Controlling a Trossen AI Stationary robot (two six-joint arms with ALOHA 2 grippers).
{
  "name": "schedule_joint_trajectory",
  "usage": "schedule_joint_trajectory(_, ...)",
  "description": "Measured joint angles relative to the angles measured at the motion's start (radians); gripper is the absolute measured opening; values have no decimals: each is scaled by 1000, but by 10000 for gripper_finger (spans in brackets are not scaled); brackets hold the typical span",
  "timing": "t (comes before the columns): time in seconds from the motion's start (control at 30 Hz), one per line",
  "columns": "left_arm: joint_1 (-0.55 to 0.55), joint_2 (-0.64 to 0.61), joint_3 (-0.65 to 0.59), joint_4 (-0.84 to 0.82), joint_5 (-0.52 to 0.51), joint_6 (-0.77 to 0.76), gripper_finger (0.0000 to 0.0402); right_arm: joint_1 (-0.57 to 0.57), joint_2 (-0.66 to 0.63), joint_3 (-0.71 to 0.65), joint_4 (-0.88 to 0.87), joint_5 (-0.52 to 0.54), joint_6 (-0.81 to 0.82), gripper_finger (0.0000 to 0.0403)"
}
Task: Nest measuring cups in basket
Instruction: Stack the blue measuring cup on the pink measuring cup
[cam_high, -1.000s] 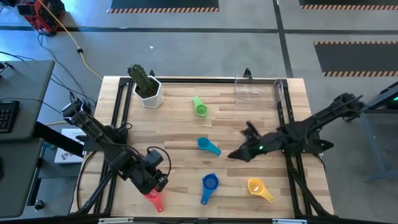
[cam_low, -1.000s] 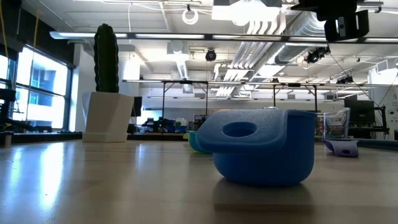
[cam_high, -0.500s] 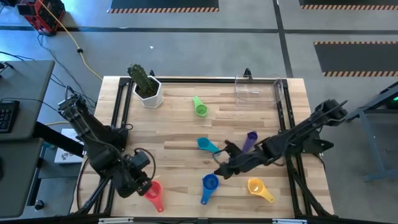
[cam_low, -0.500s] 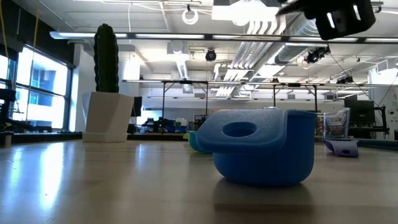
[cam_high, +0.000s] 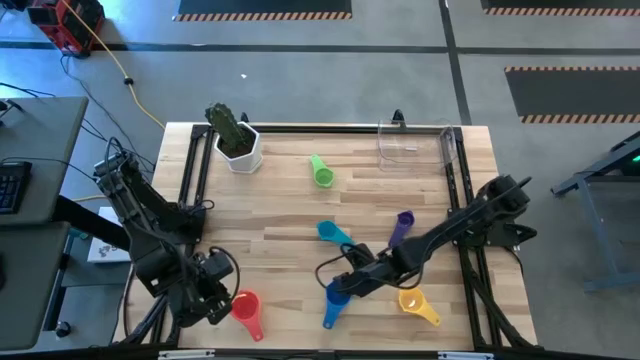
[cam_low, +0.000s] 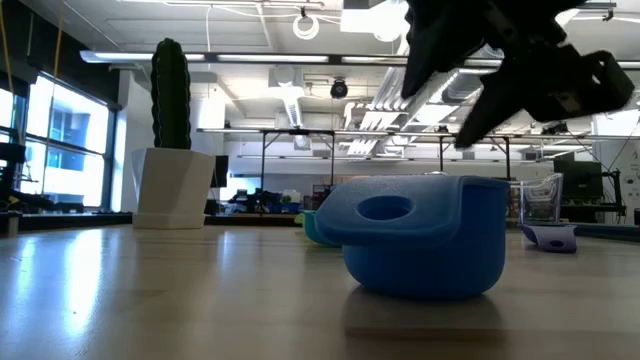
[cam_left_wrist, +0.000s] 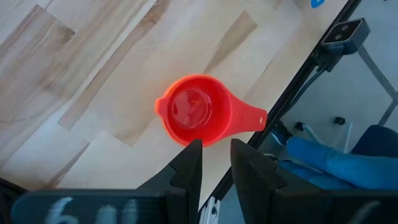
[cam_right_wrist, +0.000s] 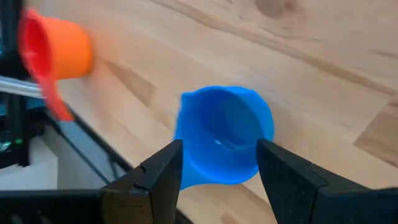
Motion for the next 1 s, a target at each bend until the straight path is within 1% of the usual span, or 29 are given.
schedule_joint_trajectory(0.27,-16,0,0,0,0,-20,74,9,60,2,-41,-8,26,195)
schedule_joint_trajectory(0.57,-15,0,0,0,0,-21,74,9,111,3,-33,-36,28,195)
schedule_joint_trajectory(0.63,-15,0,0,0,0,-21,74,9,118,3,-37,-37,33,189)
schedule_joint_trajectory(0.7,-15,0,0,0,-4,-21,74,9,122,3,-37,-37,33,174)
schedule_joint_trajectory(0.77,-15,0,0,0,-19,-23,74,9,124,3,-37,-37,32,151)
schedule_joint_trajectory(0.87,-8,0,0,1,-43,-24,74,9,124,3,-36,-37,24,106)
schedule_joint_trajectory(1.0,15,1,0,1,-46,-25,74,8,124,3,-37,-36,0,34)
